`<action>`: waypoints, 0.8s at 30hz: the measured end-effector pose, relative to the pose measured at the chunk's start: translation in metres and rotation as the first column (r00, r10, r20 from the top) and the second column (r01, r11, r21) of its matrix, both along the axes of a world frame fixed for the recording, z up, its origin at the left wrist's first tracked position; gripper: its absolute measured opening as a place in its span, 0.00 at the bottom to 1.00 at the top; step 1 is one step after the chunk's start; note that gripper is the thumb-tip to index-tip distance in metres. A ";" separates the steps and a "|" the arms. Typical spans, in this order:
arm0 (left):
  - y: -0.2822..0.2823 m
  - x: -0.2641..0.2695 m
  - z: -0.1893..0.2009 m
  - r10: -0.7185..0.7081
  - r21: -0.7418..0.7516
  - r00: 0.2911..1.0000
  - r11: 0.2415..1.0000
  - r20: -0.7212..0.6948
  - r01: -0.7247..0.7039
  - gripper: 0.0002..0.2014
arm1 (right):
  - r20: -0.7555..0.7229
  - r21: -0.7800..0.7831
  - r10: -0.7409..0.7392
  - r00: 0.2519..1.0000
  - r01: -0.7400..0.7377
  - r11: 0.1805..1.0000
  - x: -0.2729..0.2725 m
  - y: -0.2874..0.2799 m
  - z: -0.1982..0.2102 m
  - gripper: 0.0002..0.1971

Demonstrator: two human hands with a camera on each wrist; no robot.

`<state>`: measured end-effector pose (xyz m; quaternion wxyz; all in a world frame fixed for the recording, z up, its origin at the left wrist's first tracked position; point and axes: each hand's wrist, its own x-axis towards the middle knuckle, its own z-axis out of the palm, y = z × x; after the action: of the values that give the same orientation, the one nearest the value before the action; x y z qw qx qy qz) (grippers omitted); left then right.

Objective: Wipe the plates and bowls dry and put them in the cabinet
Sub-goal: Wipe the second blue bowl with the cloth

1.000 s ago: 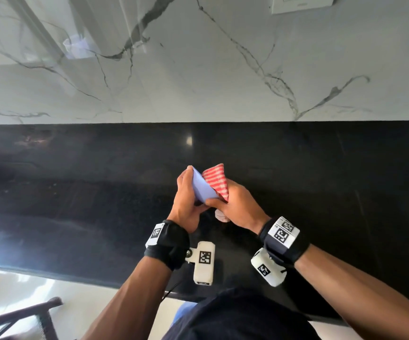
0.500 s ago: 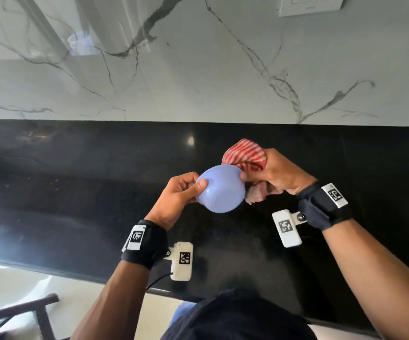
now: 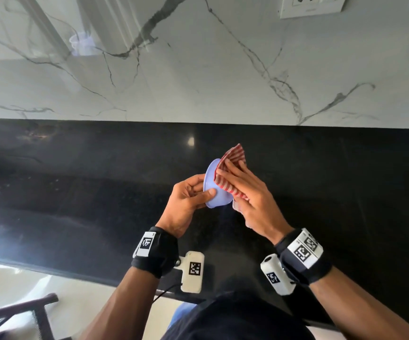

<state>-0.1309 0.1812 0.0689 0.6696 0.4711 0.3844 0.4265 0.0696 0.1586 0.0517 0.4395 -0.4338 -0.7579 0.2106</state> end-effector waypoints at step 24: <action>-0.012 0.025 -0.007 -0.186 0.127 0.981 0.973 -0.061 0.193 0.12 | -0.724 -0.590 -0.481 0.494 -0.081 0.804 -0.028 0.024 0.017 0.15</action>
<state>-0.1063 0.1689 0.0619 0.6650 0.5592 0.3250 0.3736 0.0416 0.1829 0.0685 0.6285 -0.4707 -0.2893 0.5474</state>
